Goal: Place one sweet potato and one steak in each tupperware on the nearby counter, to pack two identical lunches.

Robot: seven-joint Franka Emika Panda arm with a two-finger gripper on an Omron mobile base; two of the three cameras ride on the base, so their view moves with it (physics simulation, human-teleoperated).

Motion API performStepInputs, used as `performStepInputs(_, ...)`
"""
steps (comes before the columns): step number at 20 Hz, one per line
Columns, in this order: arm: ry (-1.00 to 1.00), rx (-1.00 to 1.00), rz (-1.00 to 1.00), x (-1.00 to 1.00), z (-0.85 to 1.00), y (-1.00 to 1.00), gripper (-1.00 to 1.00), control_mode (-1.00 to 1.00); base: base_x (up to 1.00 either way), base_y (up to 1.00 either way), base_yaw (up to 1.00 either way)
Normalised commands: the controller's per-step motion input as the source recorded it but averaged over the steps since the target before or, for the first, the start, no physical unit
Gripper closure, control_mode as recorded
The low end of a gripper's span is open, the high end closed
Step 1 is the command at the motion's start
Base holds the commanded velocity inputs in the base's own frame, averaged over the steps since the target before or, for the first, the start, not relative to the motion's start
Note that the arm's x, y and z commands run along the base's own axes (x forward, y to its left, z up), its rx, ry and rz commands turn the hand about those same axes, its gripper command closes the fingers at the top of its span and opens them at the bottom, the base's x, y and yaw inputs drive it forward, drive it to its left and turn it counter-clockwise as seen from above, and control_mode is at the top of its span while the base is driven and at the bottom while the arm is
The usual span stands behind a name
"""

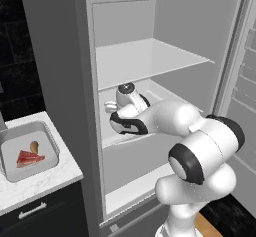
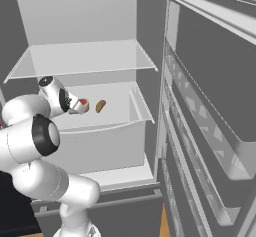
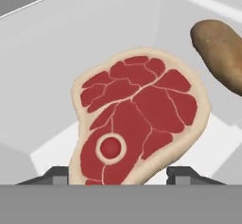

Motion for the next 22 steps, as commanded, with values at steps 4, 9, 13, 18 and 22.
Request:
performStepInputs(4, 0.00, 0.00, 0.00, 0.00, 0.00, 0.00, 1.00, -1.00, 0.00, 0.00, 0.00)
performStepInputs(9, 0.00, 0.00, 0.00, -0.02, 0.00, 0.00, 1.00, -1.00, 0.00, 0.00, 0.00)
performStepInputs(13, -0.08, 0.00, 0.00, -0.64, 0.00, -0.24, 1.00, -1.00, 0.00, 0.00, 0.00)
performStepInputs(18, -0.11, 0.00, 0.04, -1.00, 0.08, -0.48, 1.00, -1.00, 0.00, 0.00, 0.00)
performStepInputs(22, 0.01, 0.00, 0.14, -0.99, 0.68, -0.70, 1.00, -1.00, 0.00, 0.00, 0.00)
